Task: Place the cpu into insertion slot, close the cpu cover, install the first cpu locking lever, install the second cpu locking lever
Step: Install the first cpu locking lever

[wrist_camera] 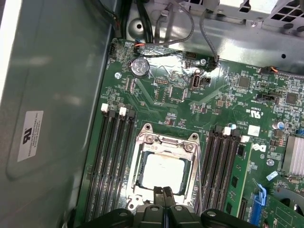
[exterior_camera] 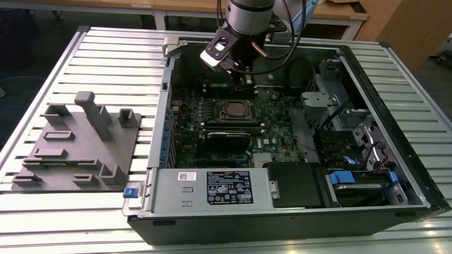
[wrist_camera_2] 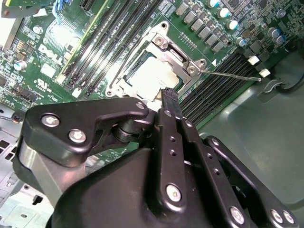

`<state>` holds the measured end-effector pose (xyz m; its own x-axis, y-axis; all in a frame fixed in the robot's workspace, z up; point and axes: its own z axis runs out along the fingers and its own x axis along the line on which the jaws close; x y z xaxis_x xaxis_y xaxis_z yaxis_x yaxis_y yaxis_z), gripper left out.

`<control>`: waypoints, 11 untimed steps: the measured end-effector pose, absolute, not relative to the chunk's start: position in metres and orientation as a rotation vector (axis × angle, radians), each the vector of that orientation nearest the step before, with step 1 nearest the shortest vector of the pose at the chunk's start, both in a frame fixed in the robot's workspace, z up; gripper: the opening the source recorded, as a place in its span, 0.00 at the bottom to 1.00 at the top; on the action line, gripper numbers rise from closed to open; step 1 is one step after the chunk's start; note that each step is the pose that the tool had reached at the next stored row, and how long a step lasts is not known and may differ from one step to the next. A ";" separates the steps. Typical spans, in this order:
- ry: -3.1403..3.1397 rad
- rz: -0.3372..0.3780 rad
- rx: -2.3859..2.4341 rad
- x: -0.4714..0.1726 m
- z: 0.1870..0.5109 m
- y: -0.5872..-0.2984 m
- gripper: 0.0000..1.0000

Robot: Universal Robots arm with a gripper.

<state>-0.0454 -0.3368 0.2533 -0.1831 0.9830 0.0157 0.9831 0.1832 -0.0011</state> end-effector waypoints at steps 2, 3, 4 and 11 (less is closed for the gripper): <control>-2.408 -0.014 -1.997 -0.045 0.253 -0.337 0.10; -2.409 -0.014 -1.996 -0.045 0.253 -0.337 0.10; -2.410 -0.014 -1.995 -0.045 0.253 -0.337 0.10; -2.418 -0.014 -1.986 -0.045 0.253 -0.337 0.10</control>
